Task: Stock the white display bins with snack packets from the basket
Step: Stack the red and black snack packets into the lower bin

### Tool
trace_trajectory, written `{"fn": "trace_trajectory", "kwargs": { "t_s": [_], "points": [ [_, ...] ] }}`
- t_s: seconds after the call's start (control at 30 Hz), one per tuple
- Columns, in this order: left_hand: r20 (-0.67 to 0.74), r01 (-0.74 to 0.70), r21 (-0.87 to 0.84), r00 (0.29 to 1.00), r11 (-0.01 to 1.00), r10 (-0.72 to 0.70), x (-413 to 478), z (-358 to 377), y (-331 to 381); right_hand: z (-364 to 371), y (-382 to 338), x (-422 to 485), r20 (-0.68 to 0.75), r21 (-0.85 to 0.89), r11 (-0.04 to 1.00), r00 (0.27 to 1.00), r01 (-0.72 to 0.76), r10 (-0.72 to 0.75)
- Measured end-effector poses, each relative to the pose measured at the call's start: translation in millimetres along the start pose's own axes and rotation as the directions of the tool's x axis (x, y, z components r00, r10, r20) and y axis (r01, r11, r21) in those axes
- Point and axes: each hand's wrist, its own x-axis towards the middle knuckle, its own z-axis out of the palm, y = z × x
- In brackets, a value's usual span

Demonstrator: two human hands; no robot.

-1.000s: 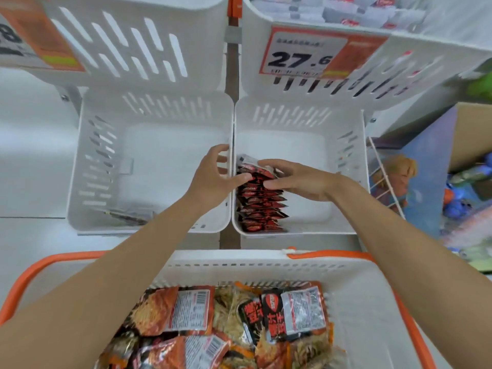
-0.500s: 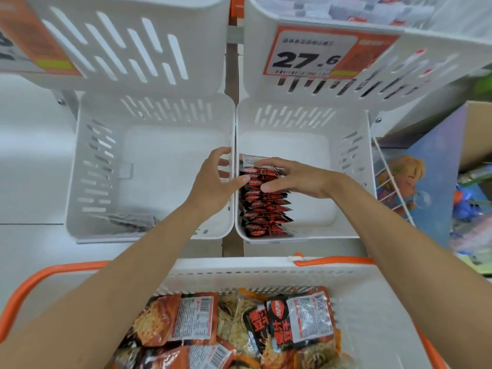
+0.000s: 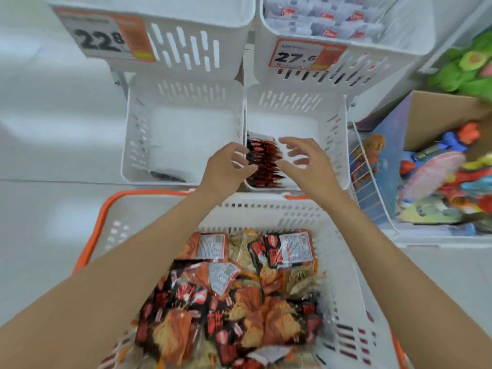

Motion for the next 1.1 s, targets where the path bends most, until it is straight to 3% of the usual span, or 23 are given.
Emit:
{"fn": "trace_trajectory", "kwargs": {
  "t_s": [0.07,0.13,0.23,0.33,0.47,0.63,0.77,0.87,0.93,1.03,1.1],
  "points": [
    [0.048,-0.002,-0.04,0.999,0.999,0.004,-37.7,-9.8,3.0,6.5,-6.2,-45.1,0.006,0.03,0.999,0.999,-0.042,0.042],
    [0.074,0.038,-0.037,0.997,0.999,-0.035,-73.7,-22.9,-2.9,17.2,-3.6,-88.6,0.101,-0.015,0.991,0.985,-0.136,0.137],
    [0.037,0.134,-0.004,0.99,0.991,-0.133,-120.1,-45.8,-25.4,45.6,6.6,-137.6,0.391,-0.231,0.939,0.86,-0.254,0.329],
    [-0.055,0.219,0.005,0.974,0.976,-0.218,-157.5,-67.8,-47.1,89.7,13.7,-157.0,0.553,-0.334,0.915,0.738,-0.229,0.386],
    [-0.086,0.3,-0.047,0.949,0.953,-0.303,-191.8,-88.1,-64.9,150.3,27.8,-165.8,0.624,-0.495,0.868,0.684,-0.029,0.378],
    [-0.094,0.302,-0.057,0.947,0.952,-0.306,-204.2,-99.5,-71.2,157.7,29.9,-171.0,0.597,-0.633,0.7,0.784,0.331,0.17],
    [-0.067,0.335,-0.099,0.937,0.937,-0.343,-205.1,-93.6,-74.7,120.6,3.8,-157.3,0.425,-0.663,0.698,0.904,0.27,0.053],
    [-0.086,0.344,-0.087,0.932,0.935,-0.351,-202.4,-85.0,-70.9,99.0,-13.7,-141.8,0.149,-0.434,0.899,0.98,-0.055,0.132],
    [-0.048,0.379,-0.118,0.921,0.918,-0.387,-199.4,-80.9,-66.0,96.0,-26.1,-137.5,0.093,-0.162,0.958,0.963,-0.238,0.255],
    [0.205,0.521,-0.428,0.852,0.738,-0.483,-199.2,-77.0,-54.0,105.2,-44.3,-143.7,0.302,0.138,0.891,0.875,-0.433,0.378],
    [0.167,0.496,-0.548,0.854,0.673,-0.494,-197.4,-83.9,-54.4,112.1,-50.4,-148.4,0.459,0.252,0.817,0.808,-0.518,0.371]
  ]
}}
